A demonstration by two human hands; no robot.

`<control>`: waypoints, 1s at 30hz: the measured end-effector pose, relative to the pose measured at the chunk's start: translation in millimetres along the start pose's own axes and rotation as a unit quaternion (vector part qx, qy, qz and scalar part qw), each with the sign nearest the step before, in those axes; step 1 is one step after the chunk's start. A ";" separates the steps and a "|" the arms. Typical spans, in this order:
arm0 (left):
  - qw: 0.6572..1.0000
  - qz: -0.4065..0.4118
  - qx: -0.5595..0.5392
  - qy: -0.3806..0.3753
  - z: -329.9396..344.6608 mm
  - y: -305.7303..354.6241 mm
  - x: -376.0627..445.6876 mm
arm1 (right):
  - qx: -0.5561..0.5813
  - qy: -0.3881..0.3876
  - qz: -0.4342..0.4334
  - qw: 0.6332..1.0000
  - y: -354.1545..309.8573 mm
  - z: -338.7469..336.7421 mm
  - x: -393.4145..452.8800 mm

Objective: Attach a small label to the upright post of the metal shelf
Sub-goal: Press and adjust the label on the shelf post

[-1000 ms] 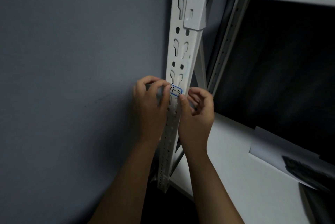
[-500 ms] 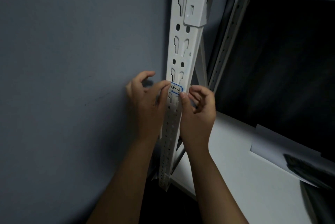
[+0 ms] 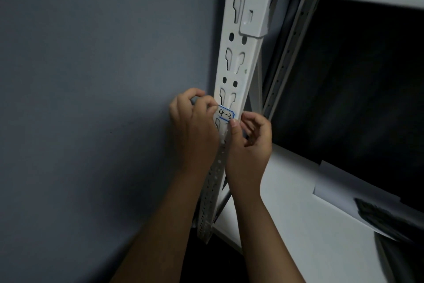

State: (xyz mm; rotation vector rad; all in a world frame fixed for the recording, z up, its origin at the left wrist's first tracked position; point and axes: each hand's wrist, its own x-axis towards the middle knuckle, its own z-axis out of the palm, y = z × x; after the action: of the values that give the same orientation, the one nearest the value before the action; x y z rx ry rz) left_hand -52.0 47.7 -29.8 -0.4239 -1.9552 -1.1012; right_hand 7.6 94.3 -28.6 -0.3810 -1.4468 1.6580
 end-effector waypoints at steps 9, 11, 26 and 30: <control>1.000 -0.002 0.002 0.000 6.9 -3.6 -3.1 | -0.018 0.002 0.001 1.000 0.4 1.2 -2.5; 1.000 0.011 -0.004 0.022 0.5 -2.8 -2.4 | -0.016 -0.005 0.002 1.000 -0.9 0.4 -2.0; 0.999 0.049 0.003 0.013 3.5 -17.4 -4.1 | -0.005 0.003 0.012 1.000 2.5 -0.5 -0.1; 1.000 0.020 -0.002 -0.008 2.4 -12.4 -2.2 | -0.003 0.011 0.016 1.000 2.6 1.2 0.1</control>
State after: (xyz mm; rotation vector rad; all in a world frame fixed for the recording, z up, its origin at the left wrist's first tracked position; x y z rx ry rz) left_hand -59.7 43.0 -38.9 -0.4740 -1.9505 -1.0788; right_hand 5.7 93.8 -30.6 -0.4267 -1.4370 1.6701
